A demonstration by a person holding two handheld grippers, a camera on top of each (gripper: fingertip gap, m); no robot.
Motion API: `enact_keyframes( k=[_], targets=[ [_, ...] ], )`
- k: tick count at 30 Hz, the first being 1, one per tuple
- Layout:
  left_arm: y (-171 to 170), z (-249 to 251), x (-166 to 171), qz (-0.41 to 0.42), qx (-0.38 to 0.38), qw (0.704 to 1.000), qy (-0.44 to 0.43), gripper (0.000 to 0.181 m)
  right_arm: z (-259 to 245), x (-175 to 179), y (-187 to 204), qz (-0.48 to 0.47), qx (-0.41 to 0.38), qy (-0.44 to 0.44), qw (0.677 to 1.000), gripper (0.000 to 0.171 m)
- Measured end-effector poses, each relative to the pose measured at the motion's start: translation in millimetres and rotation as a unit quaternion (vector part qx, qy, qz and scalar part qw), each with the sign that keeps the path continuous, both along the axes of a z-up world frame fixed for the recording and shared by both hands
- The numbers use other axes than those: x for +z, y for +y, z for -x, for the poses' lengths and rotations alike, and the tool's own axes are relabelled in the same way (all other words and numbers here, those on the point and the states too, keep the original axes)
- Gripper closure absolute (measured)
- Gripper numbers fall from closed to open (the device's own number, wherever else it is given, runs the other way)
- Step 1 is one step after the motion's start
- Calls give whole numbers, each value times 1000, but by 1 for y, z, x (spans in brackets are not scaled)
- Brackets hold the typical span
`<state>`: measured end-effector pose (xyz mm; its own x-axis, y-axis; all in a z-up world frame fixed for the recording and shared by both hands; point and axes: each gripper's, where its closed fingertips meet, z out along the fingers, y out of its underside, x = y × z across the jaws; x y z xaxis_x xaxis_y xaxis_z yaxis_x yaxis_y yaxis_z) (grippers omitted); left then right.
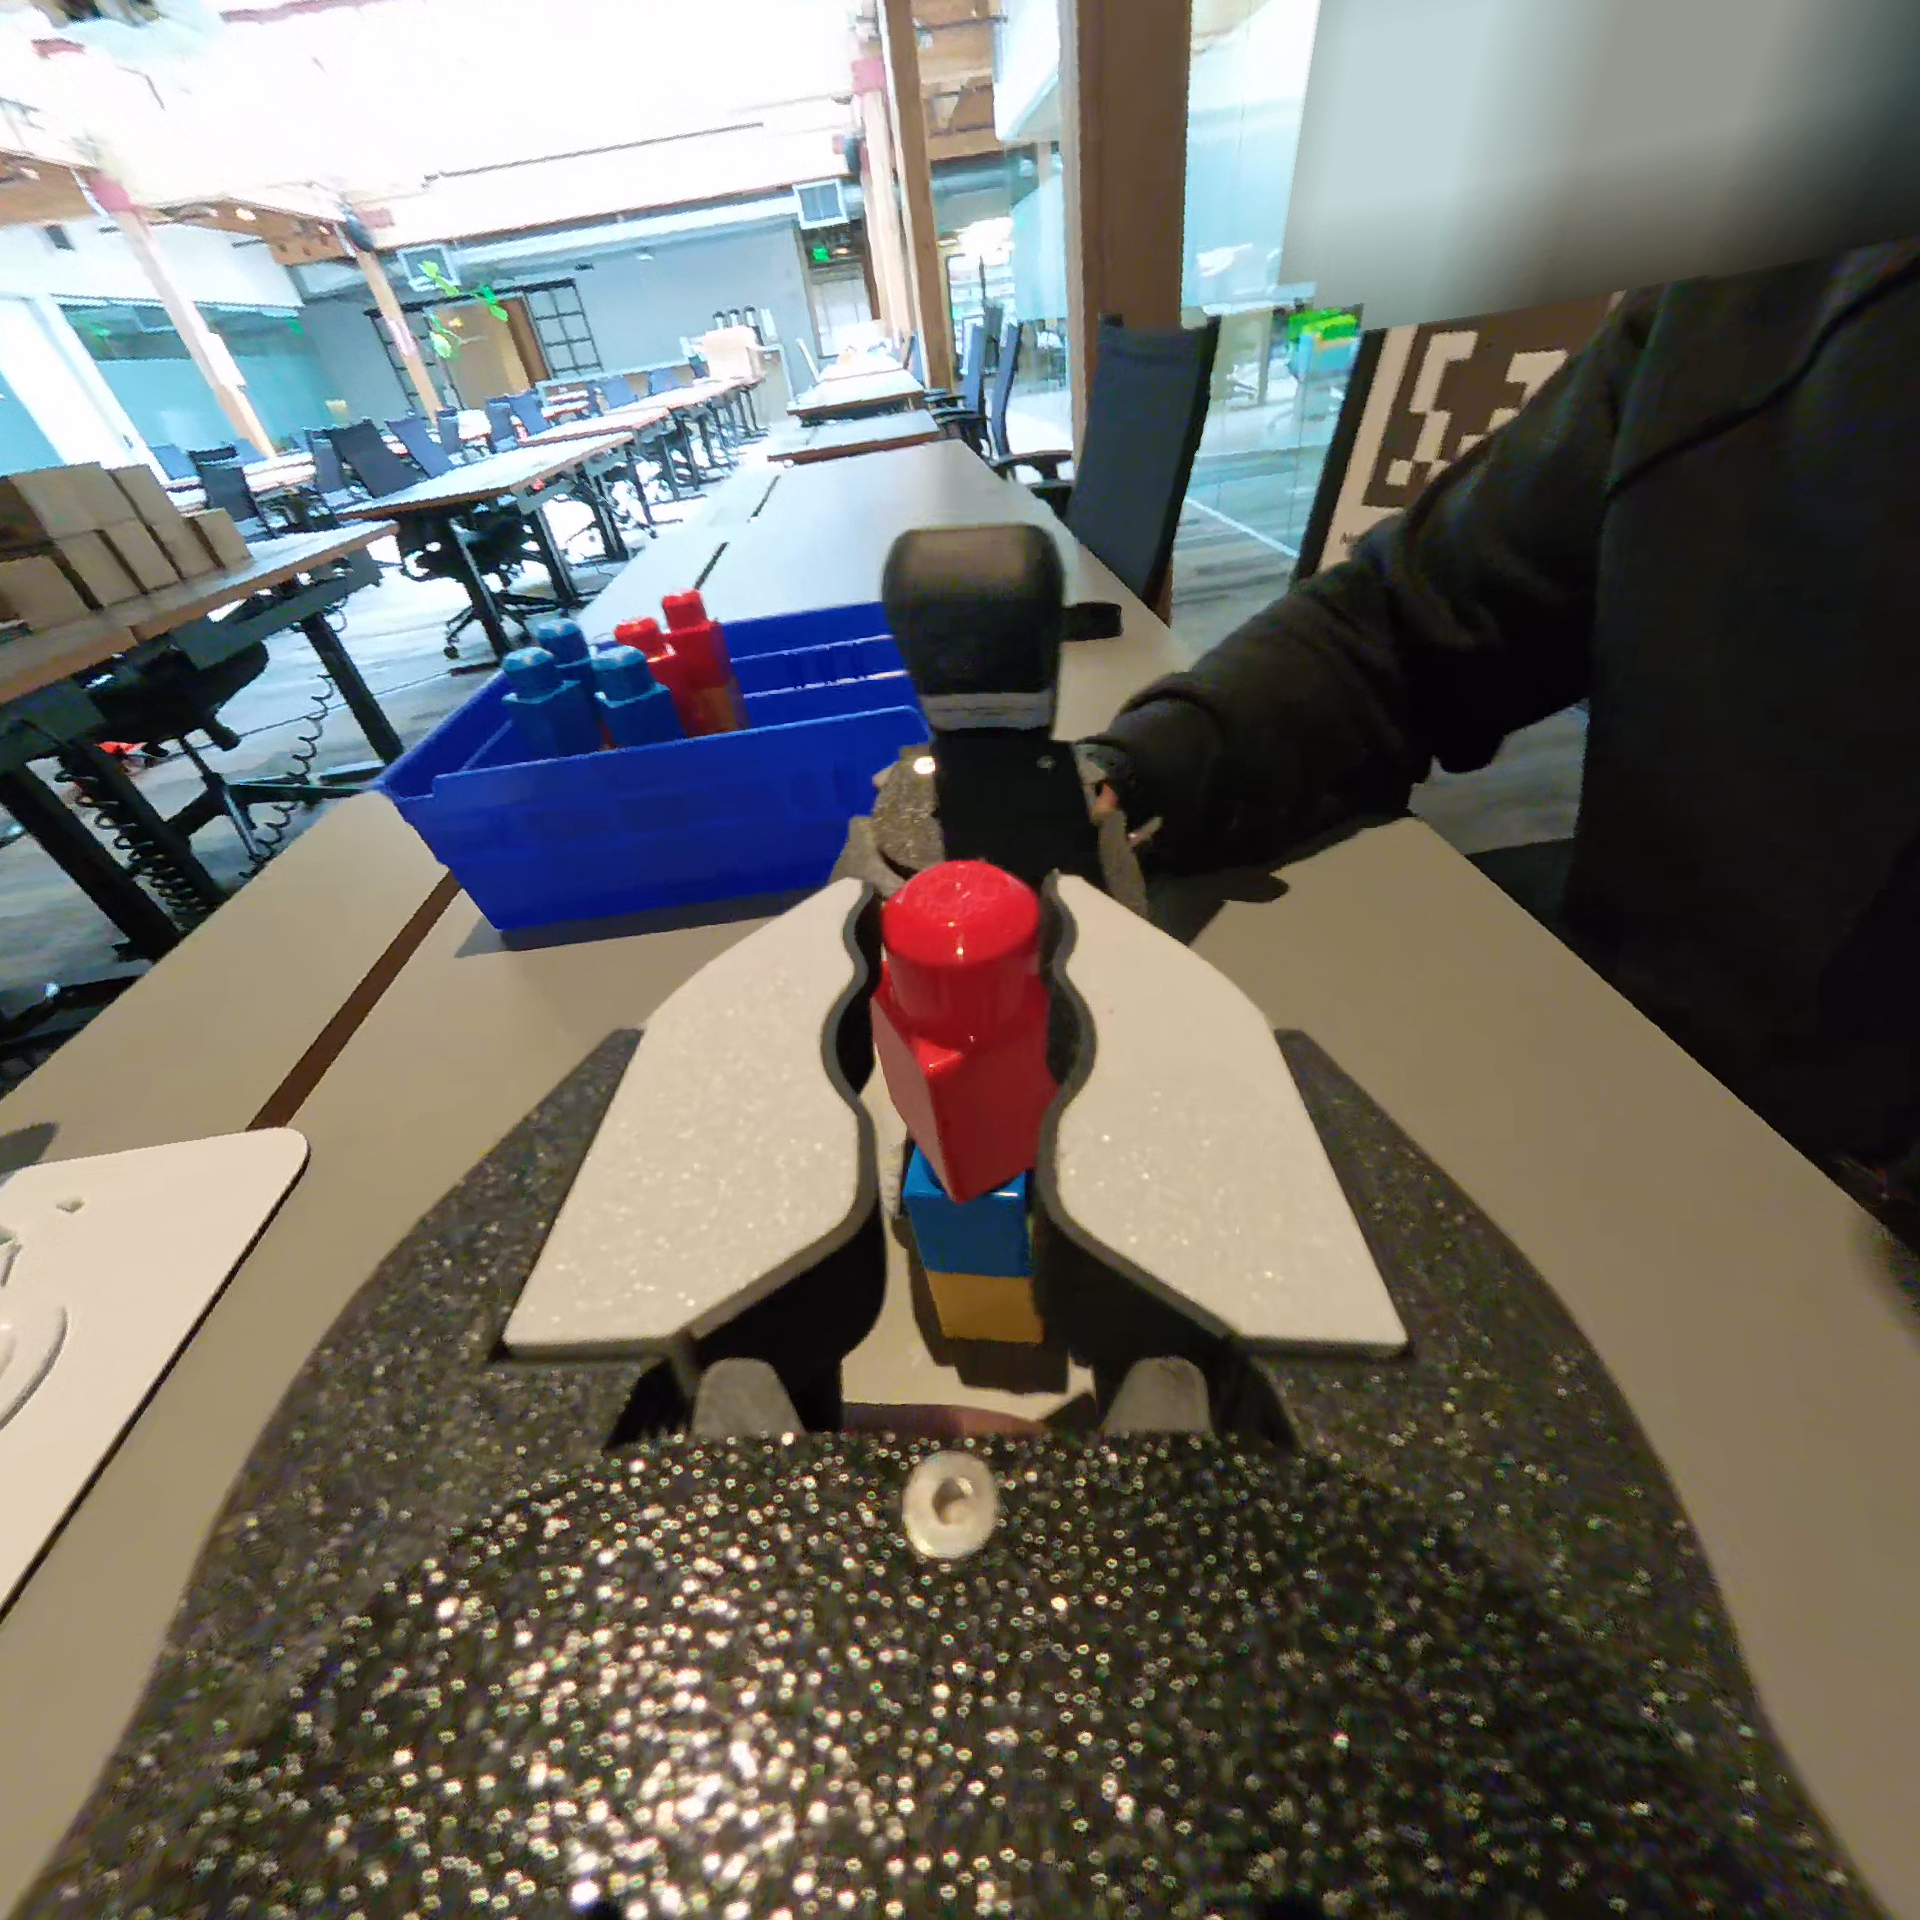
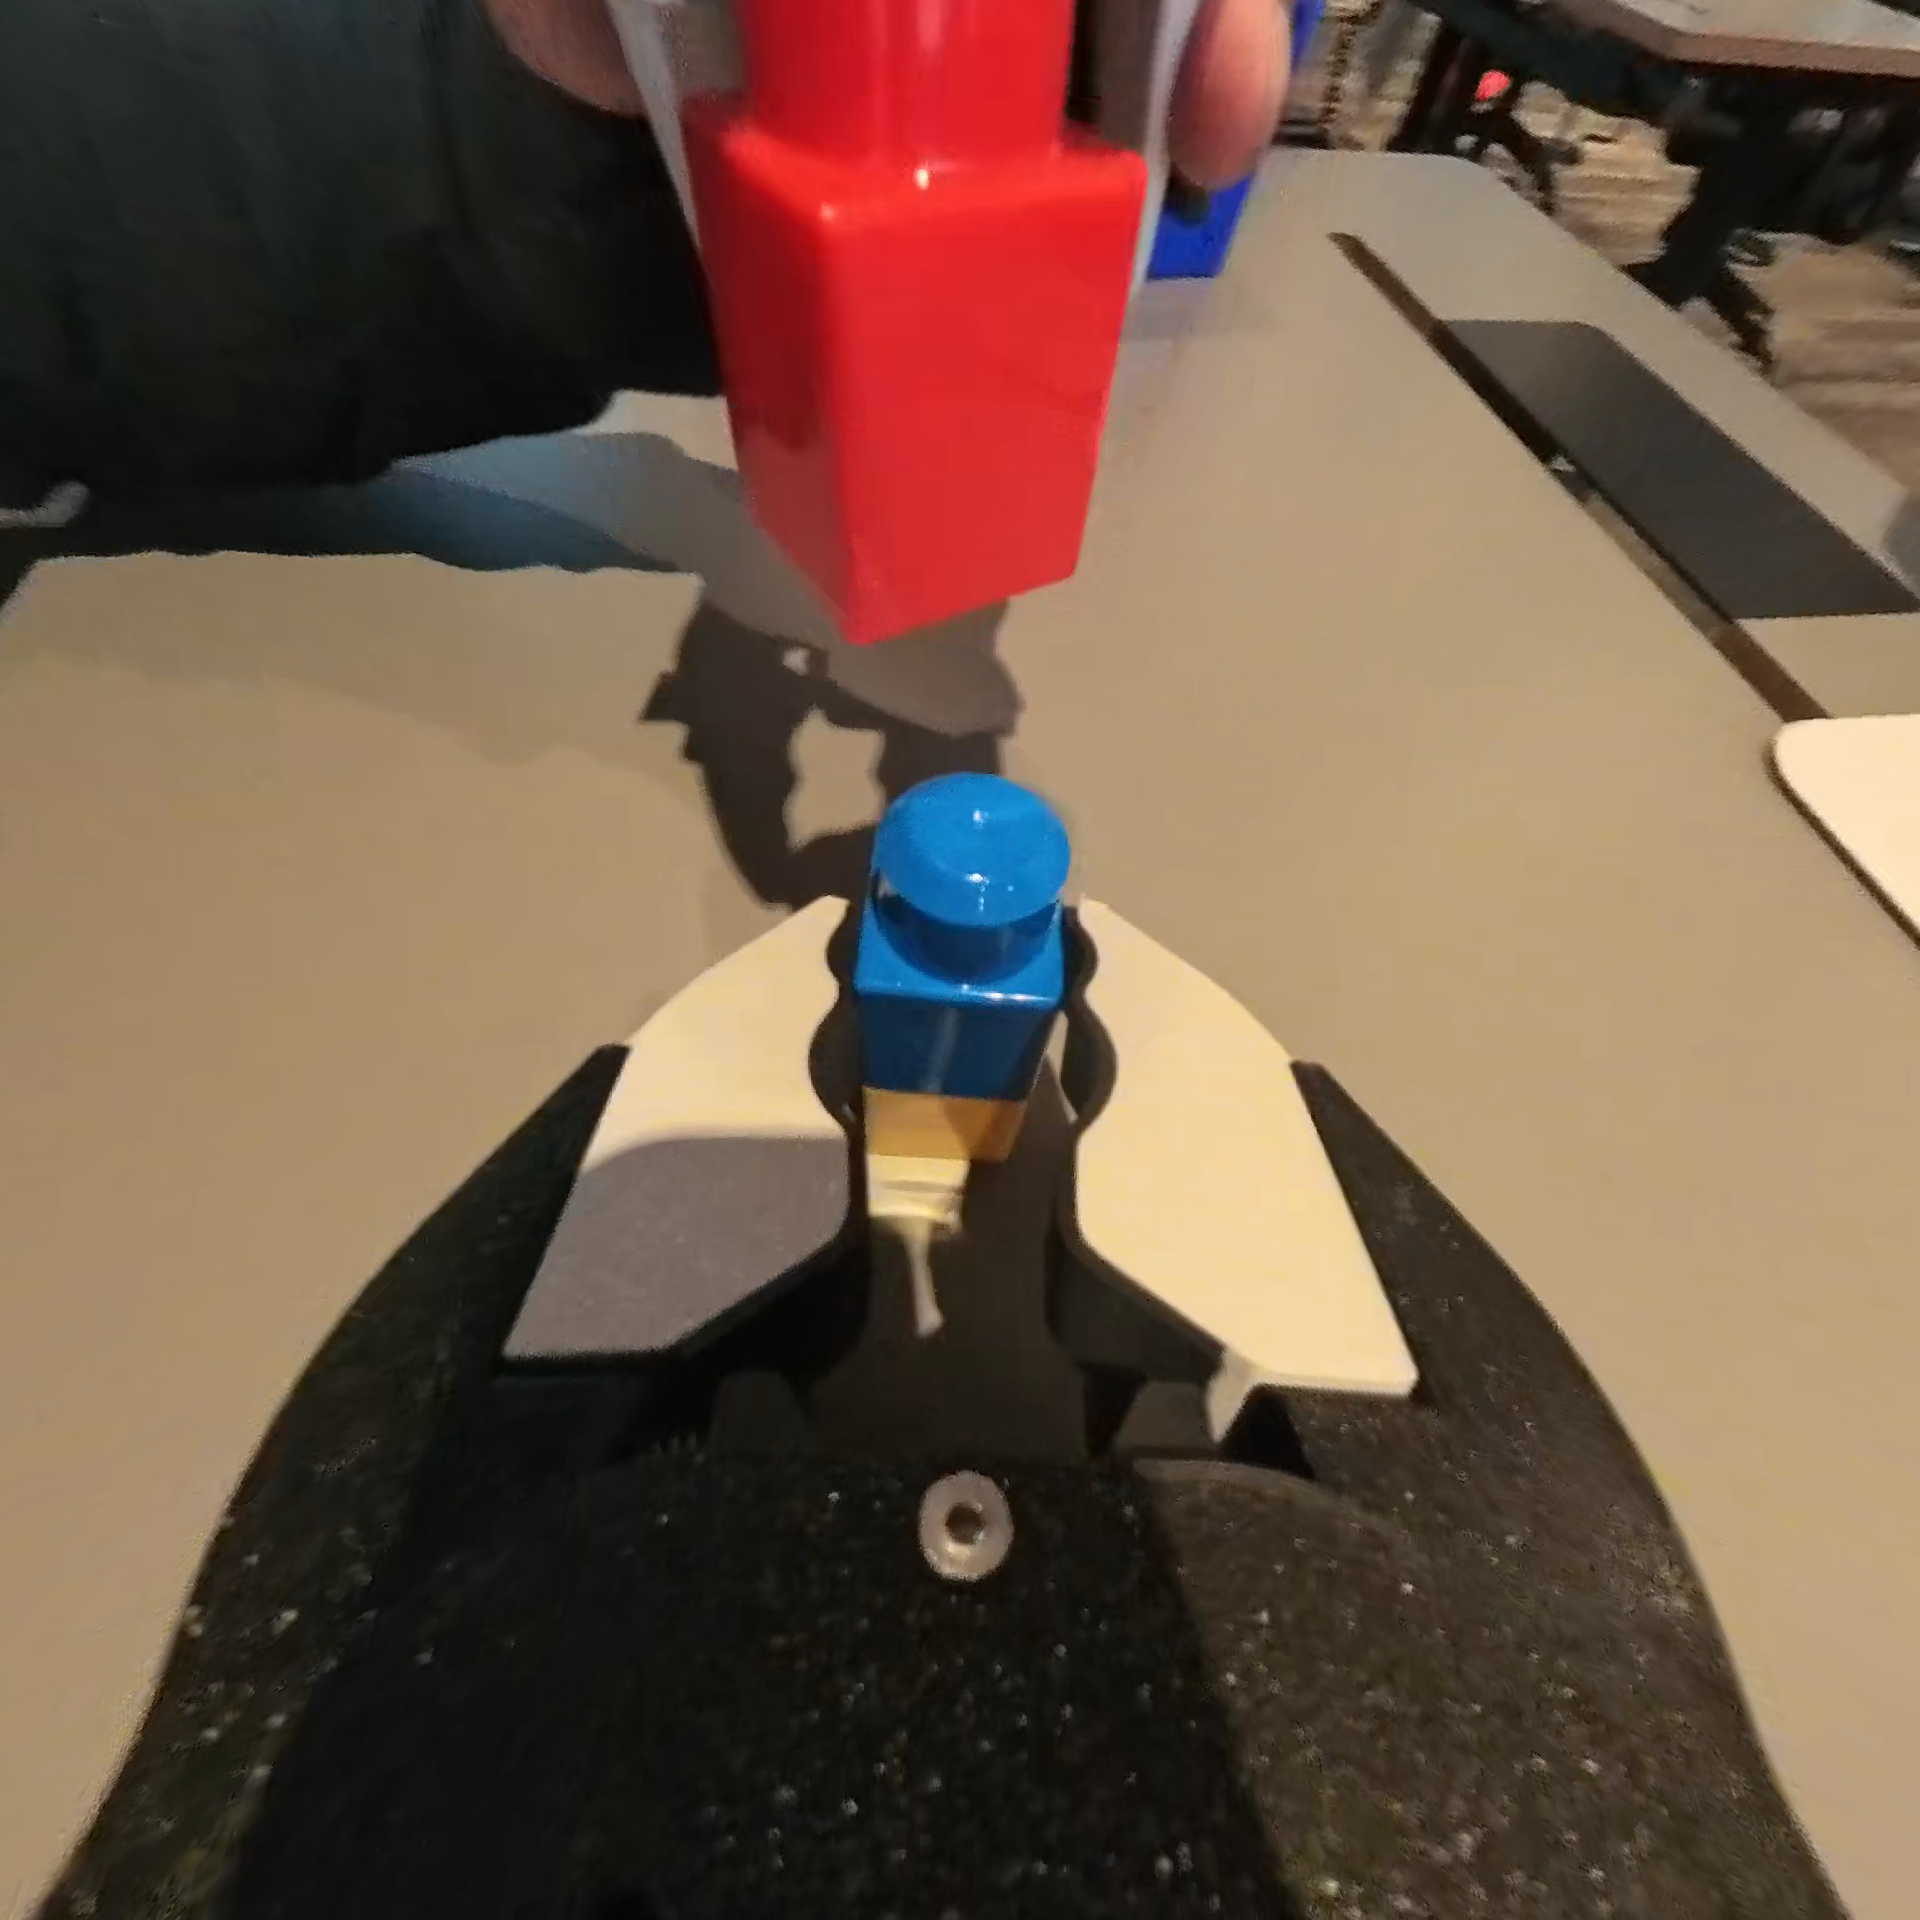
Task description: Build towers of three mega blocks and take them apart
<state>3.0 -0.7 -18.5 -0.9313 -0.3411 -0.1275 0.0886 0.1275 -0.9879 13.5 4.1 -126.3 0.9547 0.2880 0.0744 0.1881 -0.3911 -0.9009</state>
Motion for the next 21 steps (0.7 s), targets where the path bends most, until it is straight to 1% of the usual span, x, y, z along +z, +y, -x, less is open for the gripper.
enact_keyframes(
  k=[2,6,9,11,15,21],
  targets=[
    [0,6,1,-8,-23,1000,-7,153,5,0,0,-3,38,2,999,135],
    [0,12,3,12,-65,998,-4,153,16,0,-2,-2,121,-8,993,135],
    [-2,13,-2,15,-88,996,4,153,24,0,-2,-6,164,-1,986,134],
    [-4,13,-8,3,-97,995,7,153,26,1,-2,-13,176,5,984,135],
    [-3,9,-11,12,-111,993,24,153,28,1,-3,-29,177,24,983,135],
    [-4,7,-21,5,-129,991,47,153,29,1,-3,-32,177,19,984,134]
  ],
)
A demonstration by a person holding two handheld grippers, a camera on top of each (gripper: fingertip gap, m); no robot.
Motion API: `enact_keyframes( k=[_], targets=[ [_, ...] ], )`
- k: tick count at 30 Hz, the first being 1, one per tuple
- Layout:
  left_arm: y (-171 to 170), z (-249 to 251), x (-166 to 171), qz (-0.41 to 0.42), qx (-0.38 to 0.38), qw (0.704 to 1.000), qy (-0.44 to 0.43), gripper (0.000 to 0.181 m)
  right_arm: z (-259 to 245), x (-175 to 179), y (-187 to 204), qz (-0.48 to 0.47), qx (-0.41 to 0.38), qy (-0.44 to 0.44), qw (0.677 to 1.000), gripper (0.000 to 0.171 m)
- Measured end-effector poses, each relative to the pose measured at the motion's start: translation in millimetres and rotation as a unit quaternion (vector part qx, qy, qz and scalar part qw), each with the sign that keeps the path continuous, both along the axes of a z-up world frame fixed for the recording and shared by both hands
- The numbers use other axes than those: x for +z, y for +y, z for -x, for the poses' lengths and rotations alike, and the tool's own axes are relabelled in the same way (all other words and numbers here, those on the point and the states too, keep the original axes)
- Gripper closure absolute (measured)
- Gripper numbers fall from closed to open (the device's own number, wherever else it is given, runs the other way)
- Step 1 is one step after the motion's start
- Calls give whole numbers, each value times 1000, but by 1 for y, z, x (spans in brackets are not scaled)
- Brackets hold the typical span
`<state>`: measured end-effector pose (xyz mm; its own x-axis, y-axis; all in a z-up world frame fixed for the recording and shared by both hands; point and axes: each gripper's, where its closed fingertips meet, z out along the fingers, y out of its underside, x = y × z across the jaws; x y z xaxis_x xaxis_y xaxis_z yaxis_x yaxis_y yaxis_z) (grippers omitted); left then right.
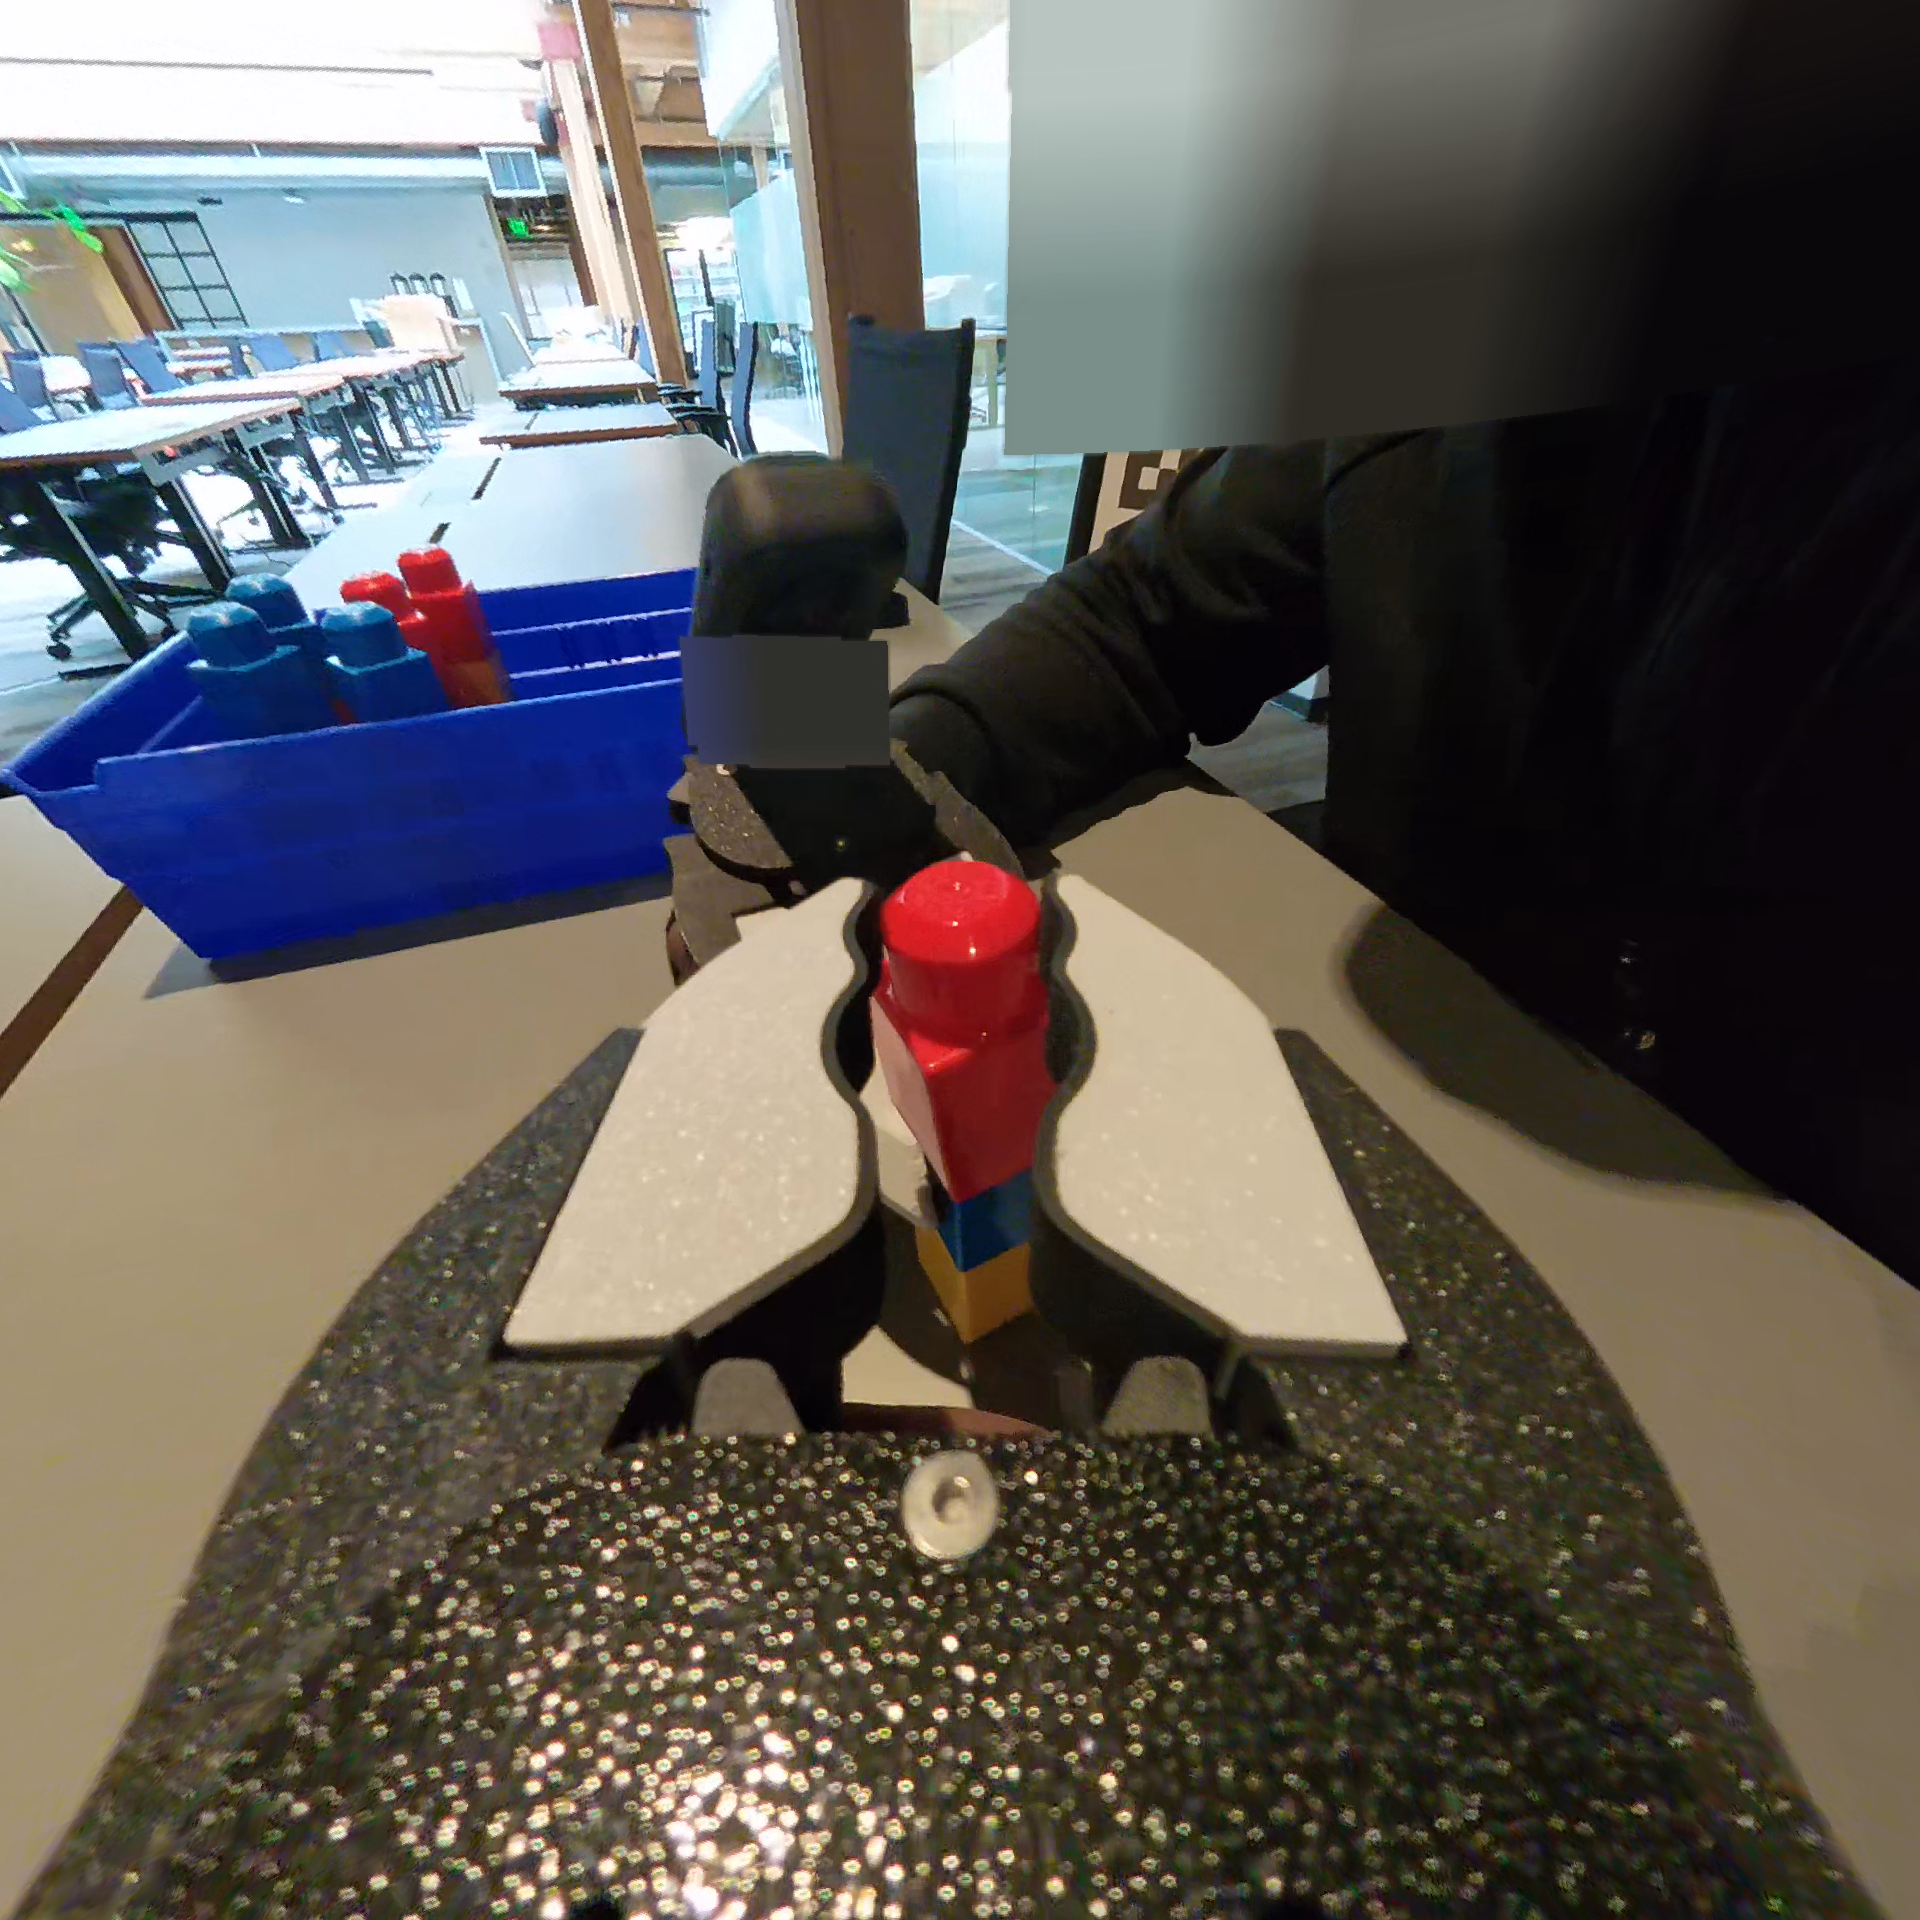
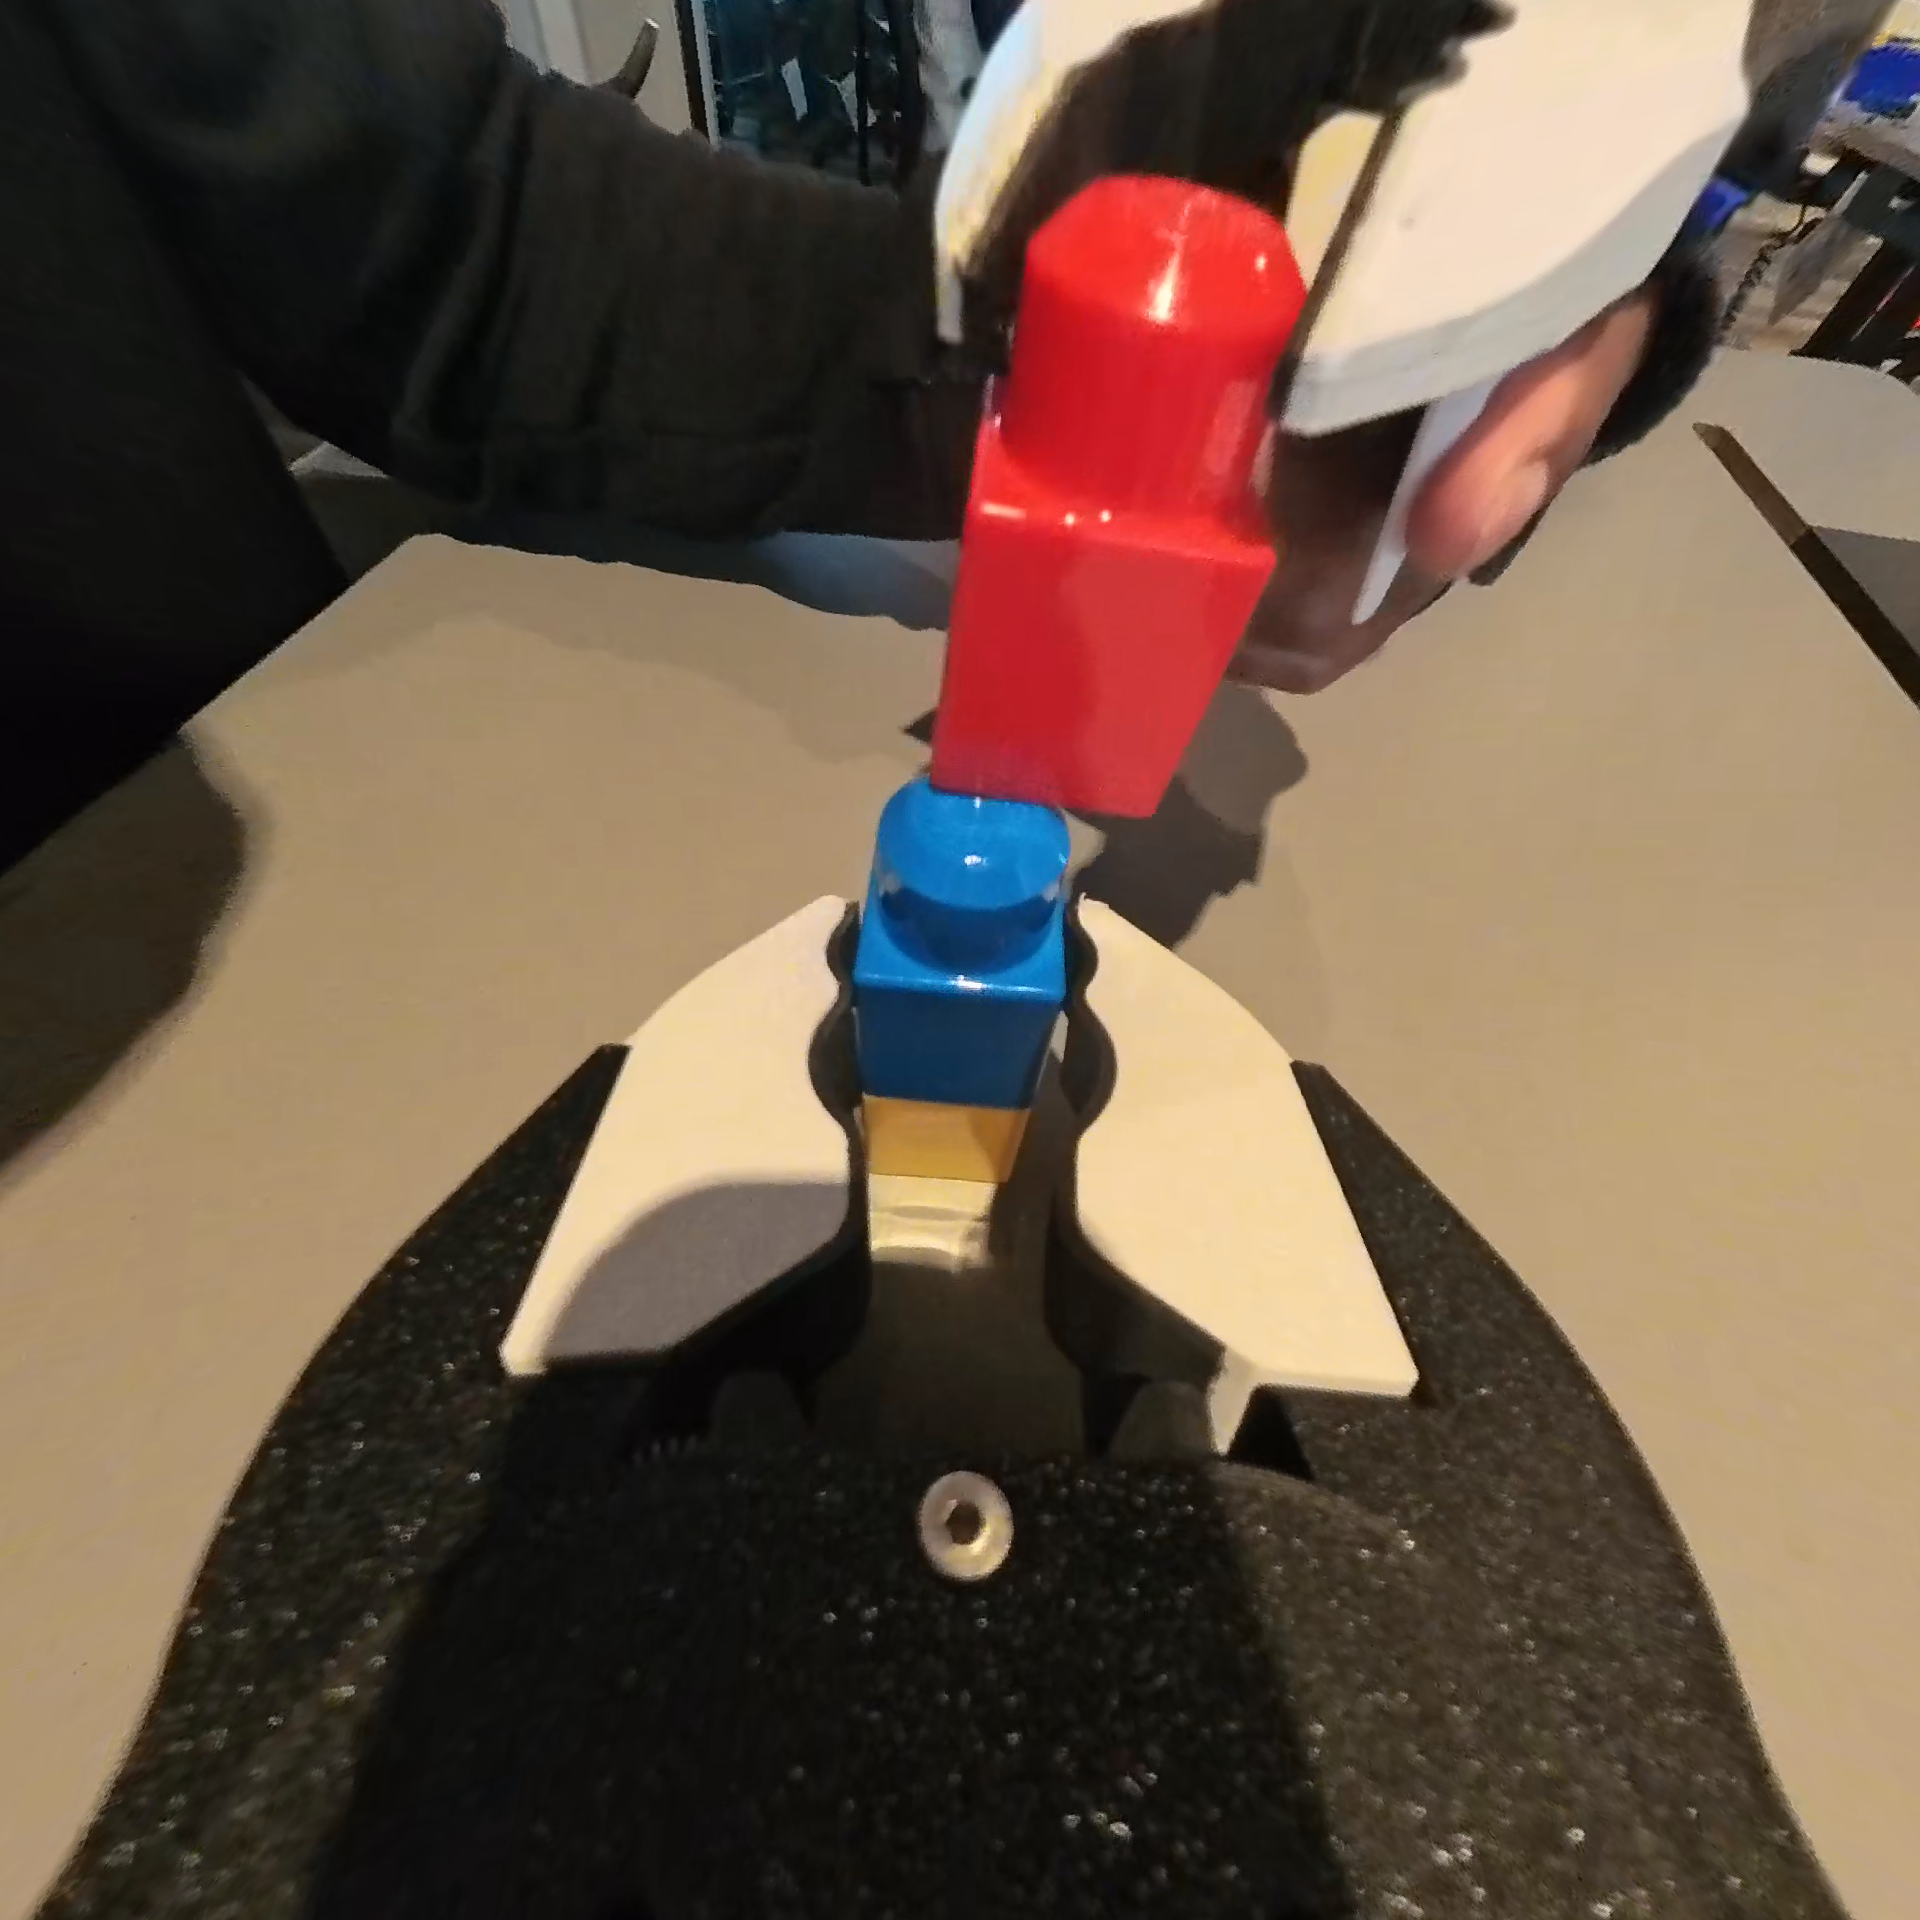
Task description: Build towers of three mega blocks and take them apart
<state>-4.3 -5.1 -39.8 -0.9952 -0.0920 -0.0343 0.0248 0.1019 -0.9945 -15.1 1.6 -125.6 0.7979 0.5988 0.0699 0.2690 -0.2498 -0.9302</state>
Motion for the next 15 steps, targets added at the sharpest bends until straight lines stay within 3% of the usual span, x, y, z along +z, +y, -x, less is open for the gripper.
enact_keyframes(
  k=[5,15],
  targets=[
    [-6,-2,4,28,-7,1000,0,153,0,0,0,0,-1,1,1000,134],
    [-23,-1,-16,4,-2,1000,-12,153,-1,-2,1,4,-11,-3,1000,134]
  ],
)
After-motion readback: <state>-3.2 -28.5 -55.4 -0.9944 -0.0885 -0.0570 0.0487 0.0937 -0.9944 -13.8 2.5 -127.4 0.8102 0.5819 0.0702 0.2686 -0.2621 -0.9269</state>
